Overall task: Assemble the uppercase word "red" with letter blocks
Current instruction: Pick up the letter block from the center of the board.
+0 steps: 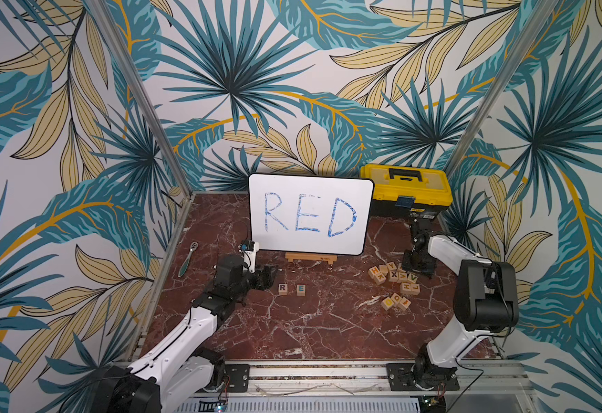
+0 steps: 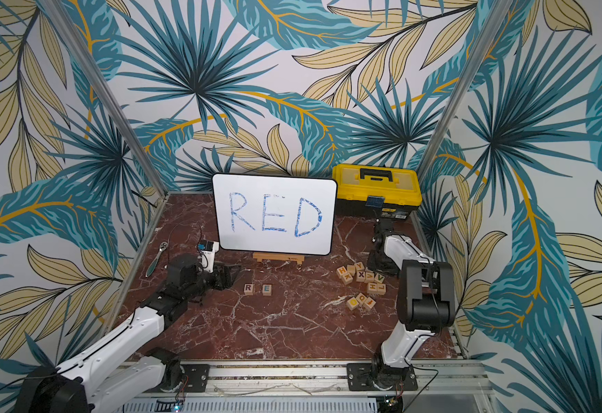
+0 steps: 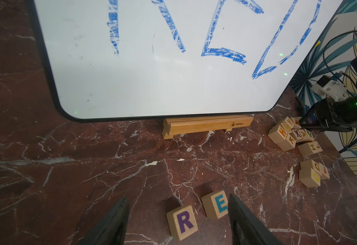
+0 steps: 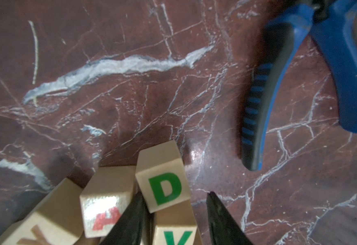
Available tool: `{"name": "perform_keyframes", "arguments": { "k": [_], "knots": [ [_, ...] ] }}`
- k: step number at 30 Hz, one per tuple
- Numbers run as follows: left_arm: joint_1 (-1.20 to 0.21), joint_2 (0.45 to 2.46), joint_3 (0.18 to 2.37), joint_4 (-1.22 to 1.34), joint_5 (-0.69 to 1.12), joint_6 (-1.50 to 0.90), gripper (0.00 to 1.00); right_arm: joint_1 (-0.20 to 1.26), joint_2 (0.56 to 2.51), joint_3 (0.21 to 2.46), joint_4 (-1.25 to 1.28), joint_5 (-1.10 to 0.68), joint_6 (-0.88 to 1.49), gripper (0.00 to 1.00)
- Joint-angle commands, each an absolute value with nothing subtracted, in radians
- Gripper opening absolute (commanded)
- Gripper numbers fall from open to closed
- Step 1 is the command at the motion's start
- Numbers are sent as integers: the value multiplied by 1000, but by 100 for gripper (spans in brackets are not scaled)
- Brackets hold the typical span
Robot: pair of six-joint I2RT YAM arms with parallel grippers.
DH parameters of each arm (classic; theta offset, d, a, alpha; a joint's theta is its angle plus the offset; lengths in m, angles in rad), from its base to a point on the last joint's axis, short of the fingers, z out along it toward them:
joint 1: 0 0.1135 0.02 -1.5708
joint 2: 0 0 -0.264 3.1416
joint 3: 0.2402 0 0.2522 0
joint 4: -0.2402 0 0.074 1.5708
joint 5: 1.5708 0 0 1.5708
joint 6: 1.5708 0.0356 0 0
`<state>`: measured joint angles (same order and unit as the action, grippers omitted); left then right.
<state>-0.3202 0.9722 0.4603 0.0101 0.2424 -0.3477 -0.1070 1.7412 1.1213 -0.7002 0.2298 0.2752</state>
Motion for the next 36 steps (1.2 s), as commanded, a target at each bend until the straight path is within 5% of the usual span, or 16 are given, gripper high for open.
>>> {"name": "perform_keyframes", "arguments": {
  "k": [1,36],
  "knots": [
    [-323,958,469,22,229,-342,74,-118,1752,1135,-706,230,262,49],
    [-323,940,458,22,220,-342,74,-132,1808,1148,-683,201,255,46]
  ]
}}
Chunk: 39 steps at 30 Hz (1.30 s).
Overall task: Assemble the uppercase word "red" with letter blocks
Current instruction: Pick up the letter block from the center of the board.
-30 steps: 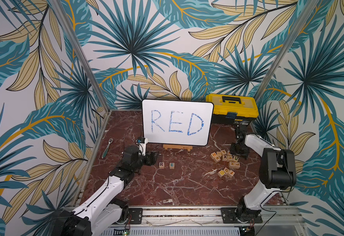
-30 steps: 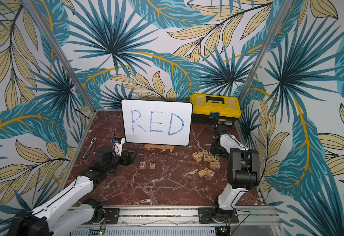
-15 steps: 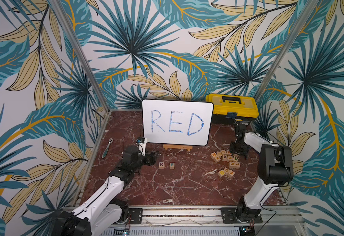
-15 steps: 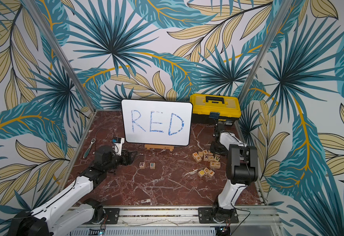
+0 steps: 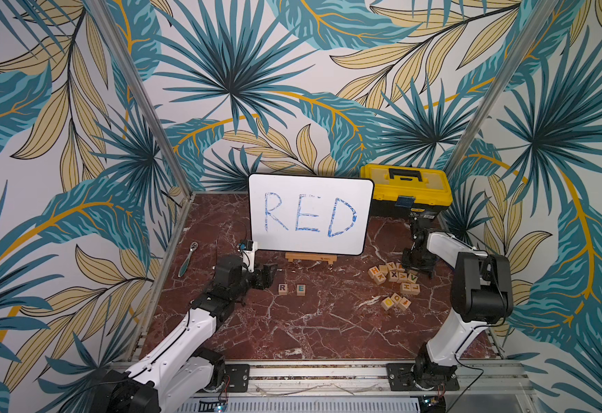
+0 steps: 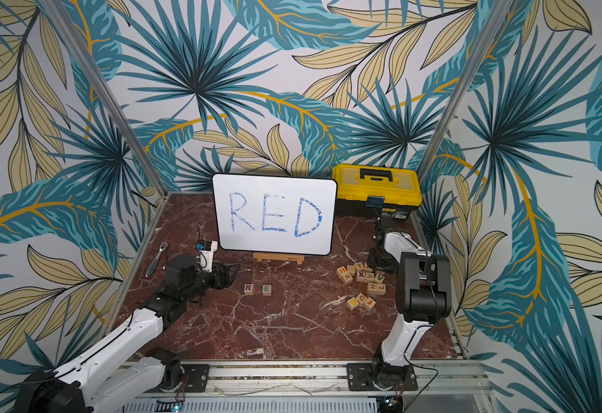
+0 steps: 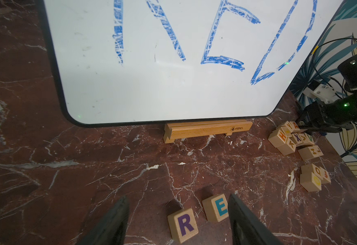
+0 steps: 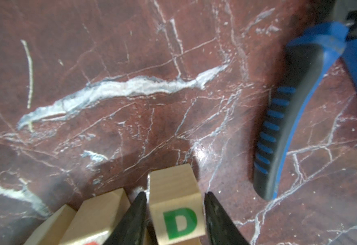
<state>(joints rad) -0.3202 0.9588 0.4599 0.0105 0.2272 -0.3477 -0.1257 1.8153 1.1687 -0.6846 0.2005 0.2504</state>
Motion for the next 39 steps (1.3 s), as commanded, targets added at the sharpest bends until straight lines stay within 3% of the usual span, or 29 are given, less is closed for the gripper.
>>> {"name": "perform_keyframes", "arguments": {
  "k": [1,16,39],
  "knots": [
    [-323,939,457,22,220,-341,74,-132,1810,1146,-683,201,255,46],
    [-322,942,456,24,225,-341,74,-131,1781,1146,-704,214,263,30],
    [-323,942,462,24,226,-334,74,-131,1786,1155,-718,197,276,29]
  ]
}}
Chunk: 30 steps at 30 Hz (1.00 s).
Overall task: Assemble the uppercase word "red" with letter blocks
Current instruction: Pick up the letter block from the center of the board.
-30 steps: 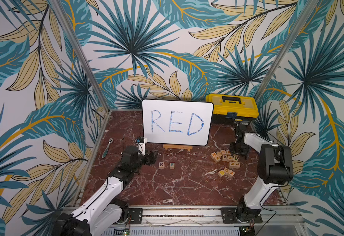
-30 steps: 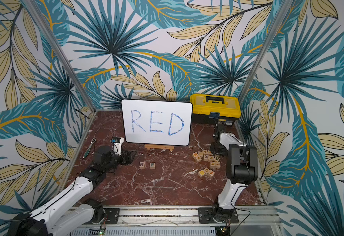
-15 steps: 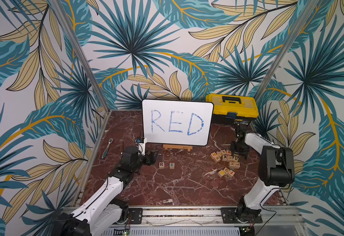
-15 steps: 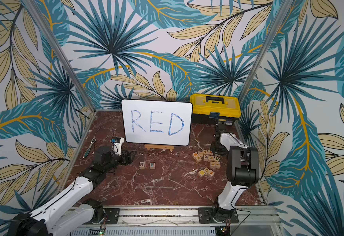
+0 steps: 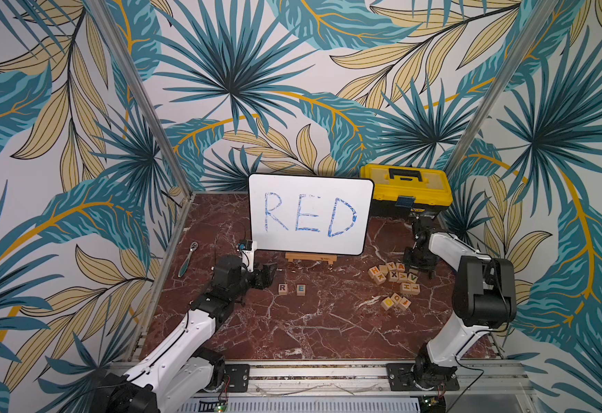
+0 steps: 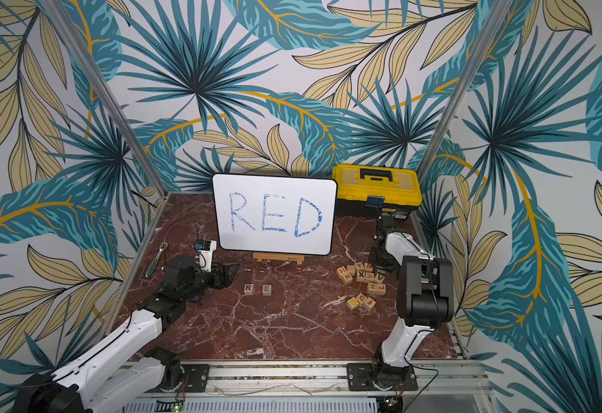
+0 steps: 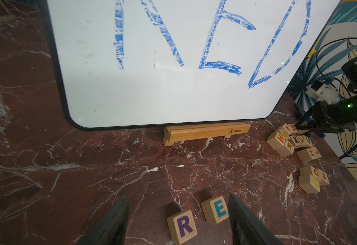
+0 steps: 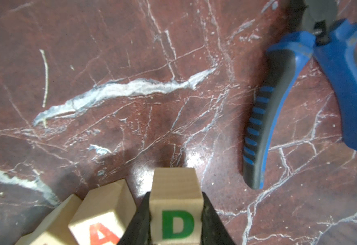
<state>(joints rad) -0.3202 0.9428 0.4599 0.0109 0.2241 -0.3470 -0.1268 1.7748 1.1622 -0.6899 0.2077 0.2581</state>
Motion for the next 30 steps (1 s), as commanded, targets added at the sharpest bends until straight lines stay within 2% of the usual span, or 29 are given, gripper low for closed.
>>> {"name": "perform_keyframes", "arguments": {
  "k": [1,19,30],
  "knots": [
    [-323,941,462,22,226,-334,74,-132,1787,1158,-721,191,279,29],
    [-323,957,462,24,235,-339,74,-129,1577,1214,-890,153,267,29],
    [-323,974,470,24,244,-339,74,-48,1502,1236,-970,104,238,29]
  ]
}}
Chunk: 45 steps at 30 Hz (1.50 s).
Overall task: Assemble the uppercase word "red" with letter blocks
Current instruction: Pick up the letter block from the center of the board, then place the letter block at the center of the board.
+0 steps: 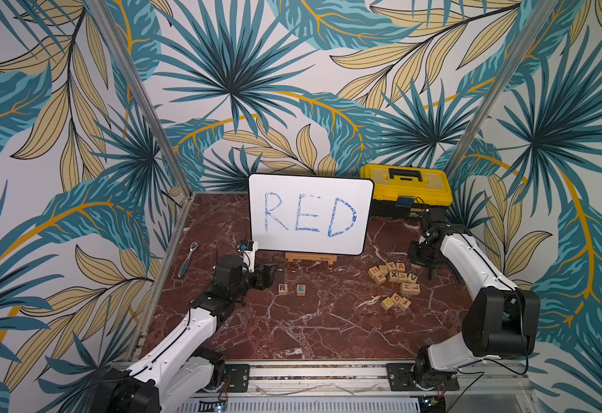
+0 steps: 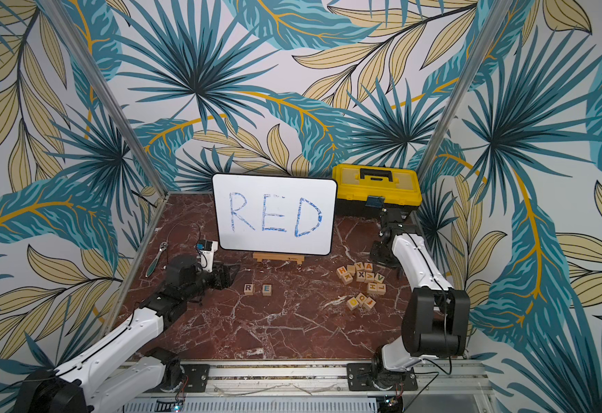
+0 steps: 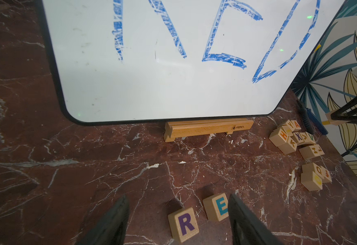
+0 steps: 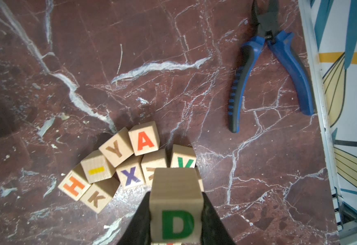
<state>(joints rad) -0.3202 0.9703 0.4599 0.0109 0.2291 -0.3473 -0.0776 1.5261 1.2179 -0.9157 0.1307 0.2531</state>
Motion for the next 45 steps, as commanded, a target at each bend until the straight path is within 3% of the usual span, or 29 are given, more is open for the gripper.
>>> {"name": "perform_keyframes", "arguments": {
  "k": [1,20,27,45],
  "knots": [
    [-323,975,471,24,244,-338,74,-28,1500,1236,-974,98,237,29],
    [-323,981,458,22,274,-353,74,366,1433,1178,-967,98,343,28],
    [-336,954,442,24,403,-368,74,500,1552,1227,-920,76,377,28],
    [-342,812,327,34,436,-445,74,702,1813,1321,-791,5,558,28]
  ]
}}
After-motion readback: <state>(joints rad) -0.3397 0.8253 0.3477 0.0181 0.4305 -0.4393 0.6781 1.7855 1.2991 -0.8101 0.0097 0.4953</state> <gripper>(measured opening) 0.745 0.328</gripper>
